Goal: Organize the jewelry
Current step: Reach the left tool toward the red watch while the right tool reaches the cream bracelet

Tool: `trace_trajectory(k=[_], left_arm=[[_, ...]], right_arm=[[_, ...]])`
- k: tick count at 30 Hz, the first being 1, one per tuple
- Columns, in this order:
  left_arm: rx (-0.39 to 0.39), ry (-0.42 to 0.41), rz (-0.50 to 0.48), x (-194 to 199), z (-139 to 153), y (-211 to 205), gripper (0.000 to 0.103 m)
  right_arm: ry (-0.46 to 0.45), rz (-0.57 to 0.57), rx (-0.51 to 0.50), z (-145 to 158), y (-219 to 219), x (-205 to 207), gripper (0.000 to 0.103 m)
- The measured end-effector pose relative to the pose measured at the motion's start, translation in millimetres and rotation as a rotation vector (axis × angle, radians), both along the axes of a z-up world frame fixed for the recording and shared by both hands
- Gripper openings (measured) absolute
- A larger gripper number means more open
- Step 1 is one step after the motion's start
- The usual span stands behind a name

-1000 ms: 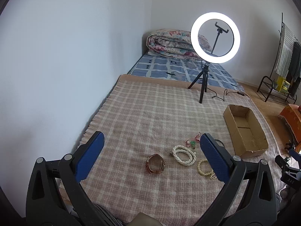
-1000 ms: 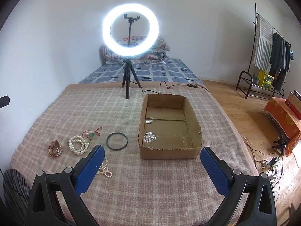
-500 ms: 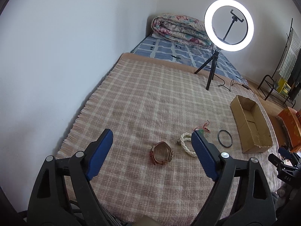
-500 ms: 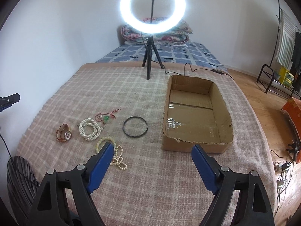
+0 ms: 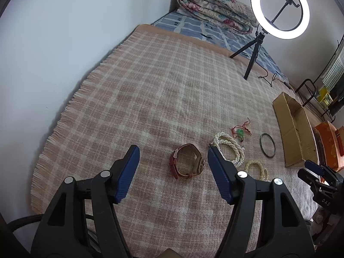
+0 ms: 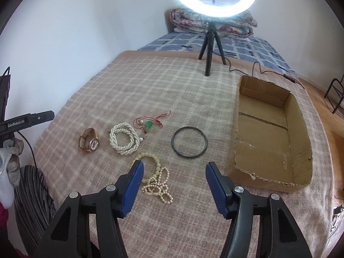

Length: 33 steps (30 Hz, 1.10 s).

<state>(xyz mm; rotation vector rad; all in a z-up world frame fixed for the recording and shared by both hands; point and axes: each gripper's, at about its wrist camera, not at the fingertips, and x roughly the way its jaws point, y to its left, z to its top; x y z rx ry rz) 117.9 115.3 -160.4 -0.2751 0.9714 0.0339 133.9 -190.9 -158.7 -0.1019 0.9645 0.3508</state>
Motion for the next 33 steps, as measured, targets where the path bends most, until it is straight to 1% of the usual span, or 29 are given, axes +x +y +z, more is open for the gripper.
trace_trajectory(k=[2,4,7,9,11,19,21,26,27,28,29,33], left_arm=[[-0.014,0.020,-0.009,4,-9,-2,0.068],[-0.019,0.037,-0.015,8,-16,-3,0.064],[-0.022,0.057,-0.016,13,-27,-4,0.063],[-0.028,0.072,-0.013,16,-33,-2,0.063],[-0.040,0.086,-0.008,18,-39,0,0.063],[-0.079,0.124,0.019,24,-62,8,0.063],[-0.074,0.127,0.014,25,-64,6,0.063],[-0.057,0.137,0.002,29,-69,3,0.062],[-0.056,0.140,0.003,30,-70,3,0.061],[-0.055,0.144,0.004,32,-72,4,0.056],[-0.053,0.150,0.004,33,-74,3,0.054],[-0.042,0.164,0.005,37,-81,1,0.053]], right_arm=[[0.027,0.033,-0.008,-8,9,6,0.053],[0.051,0.051,-0.014,-17,15,13,0.049],[0.092,0.073,-0.012,-30,20,23,0.042],[0.114,0.078,-0.011,-38,22,30,0.042],[0.131,0.088,-0.015,-44,24,36,0.039],[0.178,0.158,-0.083,-64,39,51,0.036],[0.186,0.172,-0.106,-69,43,54,0.033],[0.207,0.195,-0.129,-79,52,61,0.031],[0.211,0.200,-0.135,-81,54,62,0.031],[0.214,0.203,-0.139,-82,55,62,0.030],[0.216,0.206,-0.143,-83,56,63,0.029],[0.219,0.216,-0.156,-87,59,65,0.028]])
